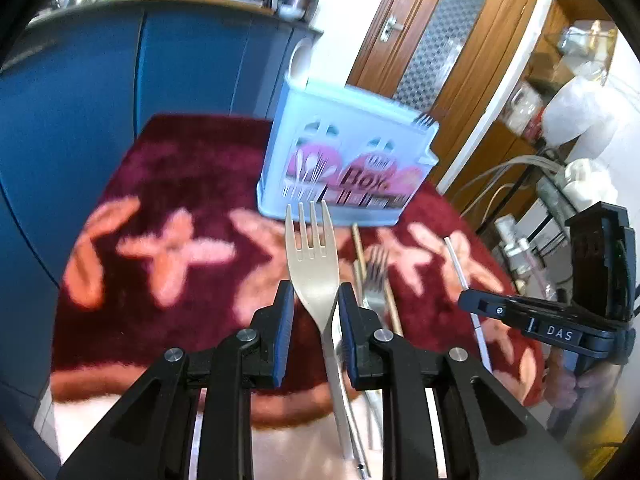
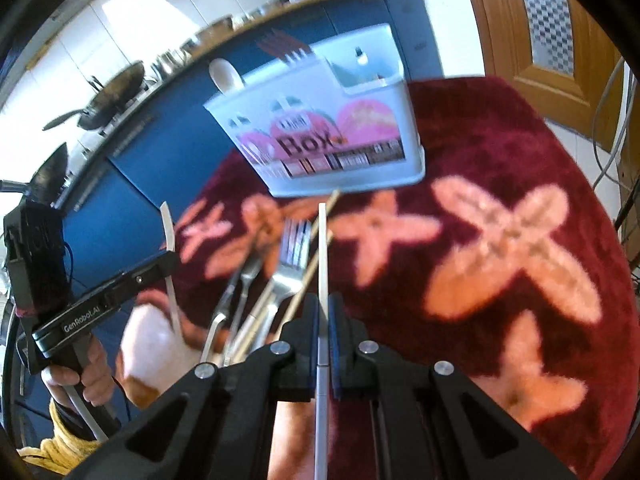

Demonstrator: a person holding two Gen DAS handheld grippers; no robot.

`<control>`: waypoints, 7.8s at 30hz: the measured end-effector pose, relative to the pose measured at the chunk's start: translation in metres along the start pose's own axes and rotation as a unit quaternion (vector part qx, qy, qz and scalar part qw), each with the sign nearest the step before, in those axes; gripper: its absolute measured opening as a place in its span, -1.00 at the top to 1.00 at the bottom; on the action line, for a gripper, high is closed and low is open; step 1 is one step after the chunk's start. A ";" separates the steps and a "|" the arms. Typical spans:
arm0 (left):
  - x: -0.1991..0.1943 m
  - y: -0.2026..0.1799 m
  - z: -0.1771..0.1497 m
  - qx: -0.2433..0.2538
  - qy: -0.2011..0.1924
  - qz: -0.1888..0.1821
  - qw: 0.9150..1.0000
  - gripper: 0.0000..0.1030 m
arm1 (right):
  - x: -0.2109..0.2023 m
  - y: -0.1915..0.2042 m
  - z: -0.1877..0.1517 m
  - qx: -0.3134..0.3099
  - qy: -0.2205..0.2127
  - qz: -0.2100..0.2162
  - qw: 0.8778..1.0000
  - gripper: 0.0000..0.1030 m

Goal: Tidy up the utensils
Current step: 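Lift the beige fork and white chopstick and carry them over the Box holder, then open the left tool releasing the fork in while the right tool releases the chopstick, then move both open tools back from the holder toward the remaining cutlery, then grasp a silver knife with the left tool while the right tool approaches a fork, then grasp a white chopstick with the right tool while the left tool lifts the knife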

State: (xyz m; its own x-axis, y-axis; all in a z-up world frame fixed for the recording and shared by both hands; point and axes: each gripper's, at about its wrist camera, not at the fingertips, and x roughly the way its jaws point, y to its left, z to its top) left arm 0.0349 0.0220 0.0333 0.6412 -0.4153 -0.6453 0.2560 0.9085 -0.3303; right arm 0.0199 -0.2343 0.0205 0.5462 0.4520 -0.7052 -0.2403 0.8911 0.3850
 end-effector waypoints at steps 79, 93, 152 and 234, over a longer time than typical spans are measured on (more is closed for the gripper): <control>0.071 -0.027 0.174 0.088 -0.126 0.055 0.987 0.25 | 0.026 -0.002 0.172 -0.062 -0.223 -0.081 0.969 0.54; 0.024 -0.043 0.166 0.091 -0.141 0.036 0.985 0.16 | -0.024 0.009 0.153 -0.049 -0.254 -0.064 0.964 0.44; 0.052 -0.040 -0.008 0.069 0.074 0.090 0.991 0.10 | -0.011 -0.018 -0.020 0.076 -0.068 -0.051 0.994 0.43; -0.011 0.005 0.035 -0.005 -0.057 0.022 0.998 1.00 | 0.043 0.023 0.015 0.028 0.053 -0.025 0.998 0.88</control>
State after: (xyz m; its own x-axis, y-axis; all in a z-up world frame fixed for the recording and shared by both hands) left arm 0.0544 0.0330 0.0630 0.7302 -0.3667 -0.5765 0.2193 0.9249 -0.3106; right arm 0.0493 -0.1949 0.0083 0.4673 0.4122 -0.7822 -0.1679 0.9100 0.3792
